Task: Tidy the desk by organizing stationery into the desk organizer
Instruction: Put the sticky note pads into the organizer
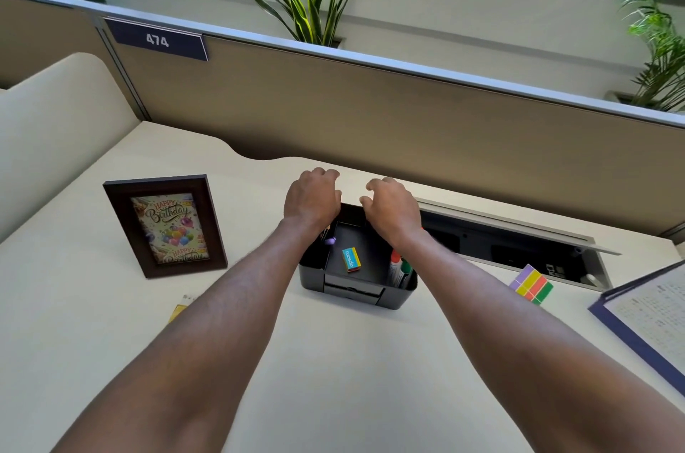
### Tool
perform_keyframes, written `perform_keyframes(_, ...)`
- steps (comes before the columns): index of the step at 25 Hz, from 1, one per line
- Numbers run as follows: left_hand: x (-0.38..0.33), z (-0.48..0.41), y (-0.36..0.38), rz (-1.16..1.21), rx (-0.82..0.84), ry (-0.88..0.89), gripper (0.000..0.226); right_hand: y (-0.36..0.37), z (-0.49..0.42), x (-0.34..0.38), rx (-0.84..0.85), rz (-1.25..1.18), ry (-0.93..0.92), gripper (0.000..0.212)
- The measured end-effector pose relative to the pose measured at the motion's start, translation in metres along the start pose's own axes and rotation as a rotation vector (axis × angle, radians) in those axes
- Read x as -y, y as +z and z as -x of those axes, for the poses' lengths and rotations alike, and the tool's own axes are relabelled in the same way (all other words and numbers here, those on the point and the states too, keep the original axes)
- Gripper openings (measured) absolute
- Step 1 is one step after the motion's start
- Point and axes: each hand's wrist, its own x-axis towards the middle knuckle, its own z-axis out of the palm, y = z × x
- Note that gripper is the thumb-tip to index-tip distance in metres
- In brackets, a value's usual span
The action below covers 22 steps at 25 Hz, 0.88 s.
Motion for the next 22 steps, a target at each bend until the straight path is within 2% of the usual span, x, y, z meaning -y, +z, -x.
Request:
perform_keyframes(5,-0.035,0.021,-0.014,0.104,-0.159,0.149,0.036,-0.017,0.032,-0.01,-0.178,-0.111,-0.032,0.031)
perform_keyframes(9,-0.084,0.055,-0.016,0.209,-0.194,0.315,0.04,-0.033,0.08,-0.041,-0.24,-0.134,0.035,0.029)
perform_keyframes(13,-0.143,0.098,-0.005,0.234,-0.137,0.459,0.043,-0.048,0.139,-0.091,-0.257,-0.155,0.19,0.035)
perform_keyframes(16,-0.181,0.136,0.018,0.315,-0.09,0.467,0.04,-0.056,0.183,-0.132,-0.243,-0.101,0.29,0.037)
perform_keyframes(22,-0.266,0.238,0.081,0.326,0.248,0.536,0.044,-0.074,0.292,-0.228,-0.107,0.018,0.546,0.038)
